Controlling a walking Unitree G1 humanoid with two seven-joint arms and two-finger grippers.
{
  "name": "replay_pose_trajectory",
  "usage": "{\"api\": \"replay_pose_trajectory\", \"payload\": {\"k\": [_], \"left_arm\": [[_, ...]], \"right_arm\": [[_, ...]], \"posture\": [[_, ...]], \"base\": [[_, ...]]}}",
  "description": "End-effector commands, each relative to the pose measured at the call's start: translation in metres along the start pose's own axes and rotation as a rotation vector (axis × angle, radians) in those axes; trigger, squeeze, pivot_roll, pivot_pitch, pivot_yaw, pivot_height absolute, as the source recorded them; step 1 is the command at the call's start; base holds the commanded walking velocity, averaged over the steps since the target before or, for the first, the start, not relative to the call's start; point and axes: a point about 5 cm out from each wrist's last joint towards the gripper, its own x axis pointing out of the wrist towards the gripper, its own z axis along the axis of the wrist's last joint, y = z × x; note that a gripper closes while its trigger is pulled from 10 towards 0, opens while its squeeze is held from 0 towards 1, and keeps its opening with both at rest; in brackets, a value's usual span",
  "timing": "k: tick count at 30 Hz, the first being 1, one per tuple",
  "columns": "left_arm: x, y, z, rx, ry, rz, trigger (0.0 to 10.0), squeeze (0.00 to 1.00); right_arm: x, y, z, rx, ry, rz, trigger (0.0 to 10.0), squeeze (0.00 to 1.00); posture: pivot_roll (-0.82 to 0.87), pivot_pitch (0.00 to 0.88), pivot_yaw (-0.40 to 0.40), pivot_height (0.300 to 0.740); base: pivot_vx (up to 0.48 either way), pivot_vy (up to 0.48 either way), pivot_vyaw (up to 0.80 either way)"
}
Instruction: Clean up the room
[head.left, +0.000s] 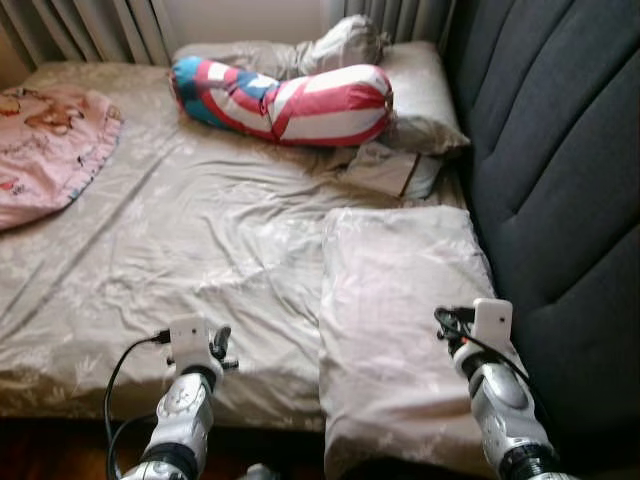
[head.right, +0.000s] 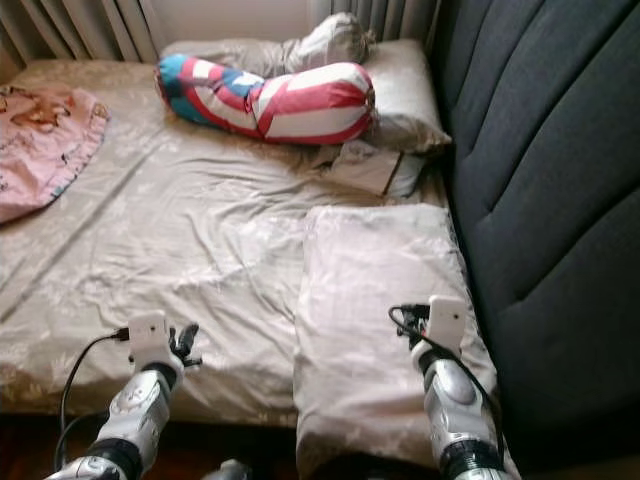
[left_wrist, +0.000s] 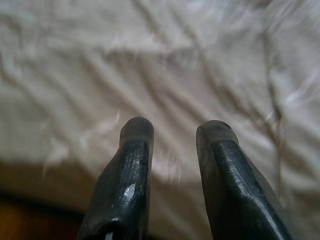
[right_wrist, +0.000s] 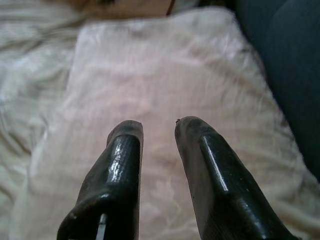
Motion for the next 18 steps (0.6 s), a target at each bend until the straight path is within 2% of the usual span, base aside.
{"api": "replay_pose_trajectory", "payload": {"k": [1, 10, 11, 12, 13, 15, 17, 18], "left_arm": [[-0.007, 0.008, -0.021, -0.002, 0.093, 0.037, 10.0, 0.00], [-0.020, 0.012, -0.049, 0.054, 0.222, 0.048, 10.0, 0.00], [-0.022, 0.013, -0.054, 0.049, 0.251, 0.058, 10.0, 0.00], [-0.022, 0.013, -0.054, 0.049, 0.251, 0.058, 10.0, 0.00], [-0.026, 0.013, -0.062, 0.049, 0.291, 0.052, 10.0, 0.00], [-0.029, 0.012, -0.067, 0.052, 0.323, 0.039, 10.0, 0.00], [-0.036, 0.010, -0.080, 0.115, 0.388, 0.002, 10.0, 0.00], [-0.036, 0.010, -0.080, 0.115, 0.388, 0.002, 10.0, 0.00]], "right_arm": [[-0.005, -0.003, -0.018, -0.005, 0.076, -0.019, 10.0, 0.00], [-0.021, -0.015, -0.052, 0.019, 0.227, -0.104, 10.0, 0.00], [-0.026, -0.016, -0.063, 0.020, 0.271, -0.109, 10.0, 0.00], [-0.026, -0.016, -0.063, 0.020, 0.271, -0.109, 10.0, 0.00], [-0.033, -0.015, -0.075, 0.016, 0.327, -0.113, 10.0, 0.00], [-0.037, -0.014, -0.082, 0.008, 0.357, -0.117, 10.0, 0.00], [-0.047, -0.011, -0.097, 0.015, 0.409, -0.113, 10.0, 0.00], [-0.047, -0.011, -0.097, 0.015, 0.409, -0.113, 10.0, 0.00]], "posture": [[-0.16, 0.050, -0.017, 0.740], [-0.15, 0.018, -0.018, 0.740], [-0.15, 0.009, -0.017, 0.740], [-0.15, 0.009, -0.017, 0.740], [-0.15, 0.007, -0.017, 0.740], [-0.14, 0.008, -0.016, 0.740], [-0.14, 0.012, -0.012, 0.740], [-0.14, 0.012, -0.012, 0.740]], "base": [[0.000, 0.000, 0.00], [0.000, 0.000, 0.00], [0.000, 0.000, 0.00], [0.000, 0.000, 0.00], [0.000, 0.000, 0.00], [0.000, 0.000, 0.00], [0.000, 0.000, 0.00], [0.000, 0.000, 0.00]]}}
